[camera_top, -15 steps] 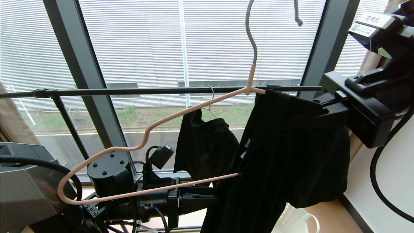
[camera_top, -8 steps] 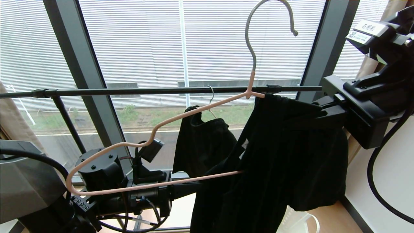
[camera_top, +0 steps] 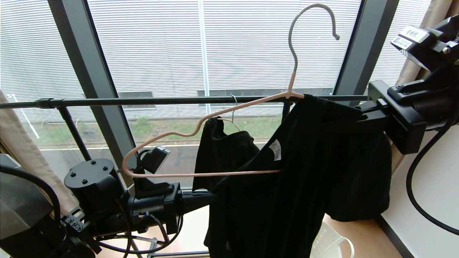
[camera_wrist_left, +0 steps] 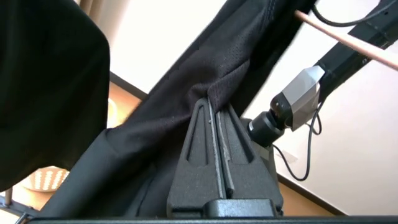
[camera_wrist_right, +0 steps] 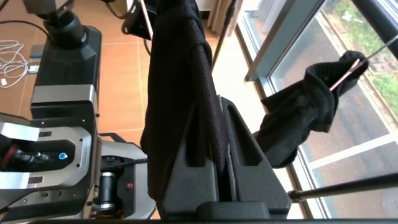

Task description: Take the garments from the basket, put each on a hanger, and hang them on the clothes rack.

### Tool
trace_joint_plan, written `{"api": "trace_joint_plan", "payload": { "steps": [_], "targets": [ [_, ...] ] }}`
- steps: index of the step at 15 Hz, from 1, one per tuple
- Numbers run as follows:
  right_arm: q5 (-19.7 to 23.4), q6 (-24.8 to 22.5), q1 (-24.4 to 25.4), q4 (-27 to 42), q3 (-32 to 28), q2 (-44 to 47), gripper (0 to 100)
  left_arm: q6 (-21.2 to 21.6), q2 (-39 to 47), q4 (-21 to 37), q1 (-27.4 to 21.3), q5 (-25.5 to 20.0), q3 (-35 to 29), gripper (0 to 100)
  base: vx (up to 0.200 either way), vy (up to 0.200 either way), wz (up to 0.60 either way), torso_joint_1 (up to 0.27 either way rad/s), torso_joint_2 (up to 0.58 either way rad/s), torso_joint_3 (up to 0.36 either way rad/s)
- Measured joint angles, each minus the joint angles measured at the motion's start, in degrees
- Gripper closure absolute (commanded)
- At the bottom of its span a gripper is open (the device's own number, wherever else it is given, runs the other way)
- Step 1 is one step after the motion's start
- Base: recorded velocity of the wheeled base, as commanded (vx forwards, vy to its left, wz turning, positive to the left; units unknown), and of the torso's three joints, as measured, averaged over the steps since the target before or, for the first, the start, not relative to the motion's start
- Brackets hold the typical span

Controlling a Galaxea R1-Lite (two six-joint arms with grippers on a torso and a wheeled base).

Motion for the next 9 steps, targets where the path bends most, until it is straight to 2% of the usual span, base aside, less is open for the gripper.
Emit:
{"api": "trace_joint_plan", "payload": {
  "steps": [6, 9],
  "targets": [
    [0.7, 0.0, -4.1, -13.1, 9.3, -1.0, 100, -0.2, -1.8, 0.0, 2.8, -0.2, -0.2, 100, 0.000, 0.000, 0.00, 0.000, 0.00, 0.000],
    [0.7, 0.0, -6.5, -14.2, 10.7, -1.5, 100, -0.3, -2.8, 0.0, 4.0, -0.6, -0.2, 100, 0.000, 0.000, 0.00, 0.000, 0.00, 0.000]
  ]
}}
